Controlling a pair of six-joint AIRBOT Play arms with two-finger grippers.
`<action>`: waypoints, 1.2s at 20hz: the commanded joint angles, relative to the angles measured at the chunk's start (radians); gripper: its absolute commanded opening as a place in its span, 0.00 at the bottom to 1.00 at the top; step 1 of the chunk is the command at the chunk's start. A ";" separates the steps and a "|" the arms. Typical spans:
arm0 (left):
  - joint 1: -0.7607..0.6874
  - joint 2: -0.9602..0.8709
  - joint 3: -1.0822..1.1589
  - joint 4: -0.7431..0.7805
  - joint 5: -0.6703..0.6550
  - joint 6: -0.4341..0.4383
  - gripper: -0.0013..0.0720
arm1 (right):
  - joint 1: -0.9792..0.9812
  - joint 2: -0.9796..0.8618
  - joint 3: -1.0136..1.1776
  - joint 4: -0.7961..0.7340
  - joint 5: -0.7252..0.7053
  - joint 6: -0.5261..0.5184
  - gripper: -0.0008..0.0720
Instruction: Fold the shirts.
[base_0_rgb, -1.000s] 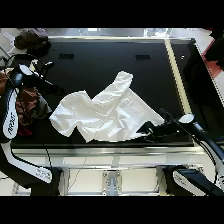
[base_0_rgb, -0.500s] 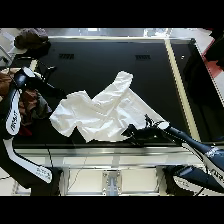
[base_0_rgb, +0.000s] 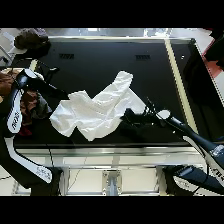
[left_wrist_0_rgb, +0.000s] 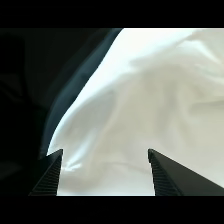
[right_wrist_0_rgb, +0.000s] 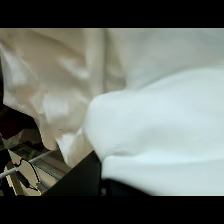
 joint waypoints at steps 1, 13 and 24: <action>0.003 -0.005 0.002 -0.024 0.063 0.035 0.81 | -0.073 0.016 0.157 -0.187 0.049 0.051 0.03; 0.037 -0.049 0.002 -0.019 0.005 -0.018 0.78 | -0.154 0.016 0.295 -0.472 0.165 0.132 0.03; 0.013 -0.070 0.002 -0.032 -0.061 -0.032 0.09 | -0.166 0.016 0.295 -0.496 0.136 0.132 0.03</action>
